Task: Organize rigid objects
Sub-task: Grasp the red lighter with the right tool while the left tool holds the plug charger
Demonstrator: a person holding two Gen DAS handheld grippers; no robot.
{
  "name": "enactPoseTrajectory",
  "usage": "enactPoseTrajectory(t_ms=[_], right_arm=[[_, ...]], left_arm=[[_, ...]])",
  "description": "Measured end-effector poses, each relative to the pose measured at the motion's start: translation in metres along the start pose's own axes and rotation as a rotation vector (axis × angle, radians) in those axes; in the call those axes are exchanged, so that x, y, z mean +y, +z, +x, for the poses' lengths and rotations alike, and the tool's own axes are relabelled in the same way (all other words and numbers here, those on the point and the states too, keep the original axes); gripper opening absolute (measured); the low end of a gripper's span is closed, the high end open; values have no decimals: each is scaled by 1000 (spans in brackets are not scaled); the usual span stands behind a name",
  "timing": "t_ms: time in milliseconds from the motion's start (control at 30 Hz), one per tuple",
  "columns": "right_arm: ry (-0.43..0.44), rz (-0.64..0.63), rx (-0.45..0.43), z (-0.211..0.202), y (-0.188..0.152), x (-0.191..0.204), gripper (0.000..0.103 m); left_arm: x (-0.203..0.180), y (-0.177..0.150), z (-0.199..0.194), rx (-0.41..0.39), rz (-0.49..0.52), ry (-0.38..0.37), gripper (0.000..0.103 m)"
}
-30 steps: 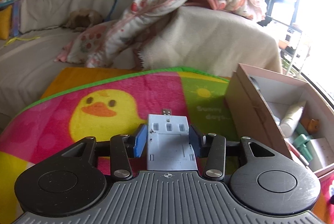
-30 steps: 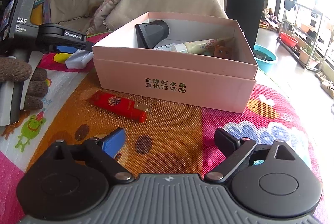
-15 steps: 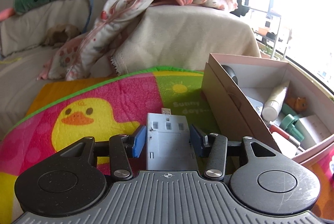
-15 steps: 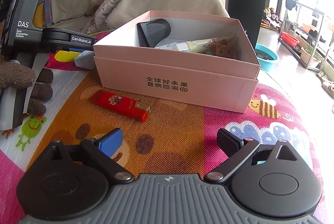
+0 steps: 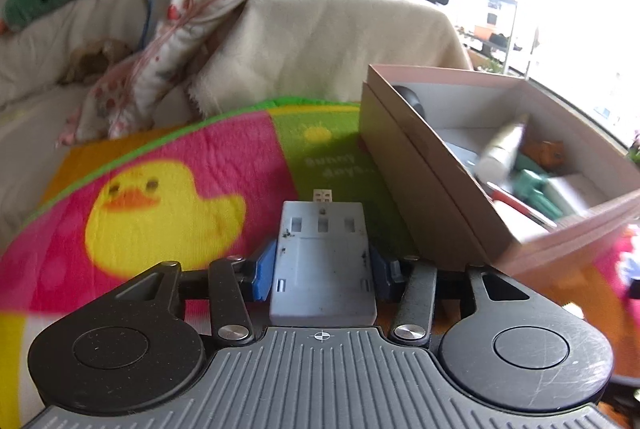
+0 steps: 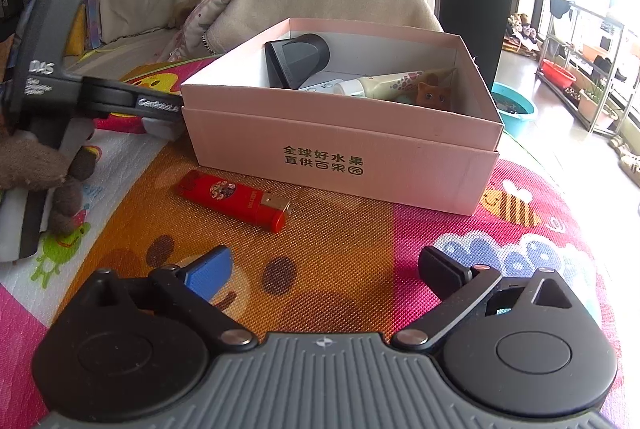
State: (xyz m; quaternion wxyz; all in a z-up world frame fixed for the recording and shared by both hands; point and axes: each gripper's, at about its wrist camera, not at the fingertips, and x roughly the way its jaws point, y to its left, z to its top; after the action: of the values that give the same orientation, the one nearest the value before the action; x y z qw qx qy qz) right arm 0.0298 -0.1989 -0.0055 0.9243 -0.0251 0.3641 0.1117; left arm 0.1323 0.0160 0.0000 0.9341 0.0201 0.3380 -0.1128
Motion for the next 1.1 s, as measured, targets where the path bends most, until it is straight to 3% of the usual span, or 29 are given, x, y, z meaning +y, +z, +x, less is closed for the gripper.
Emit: enactPoseTrajectory(t_ms=[133, 333, 533, 733, 800, 900, 1100], right_arm=[[13, -5, 12, 2, 1, -1, 103], [29, -30, 38, 3, 4, -2, 103], [16, -28, 30, 1, 2, -1, 103], [-1, -22, 47, 2, 10, 1, 101], [-48, -24, 48, 6, 14, 0, 100], [-189, -36, 4, 4, 17, 6, 98], [-34, 94, 1, -5, 25, 20, 98]], left_arm=[[-5, -29, -38, 11, -5, -43, 53], [-16, -65, -83, 30, -33, -36, 54], [-25, -82, -96, -4, 28, -26, 53], [-16, -86, -99, -29, -35, -61, 53], [-14, -87, -99, -34, -52, -70, 53], [-12, -87, -100, -39, -67, -77, 53], [-12, -87, -100, -41, -71, -78, 53]])
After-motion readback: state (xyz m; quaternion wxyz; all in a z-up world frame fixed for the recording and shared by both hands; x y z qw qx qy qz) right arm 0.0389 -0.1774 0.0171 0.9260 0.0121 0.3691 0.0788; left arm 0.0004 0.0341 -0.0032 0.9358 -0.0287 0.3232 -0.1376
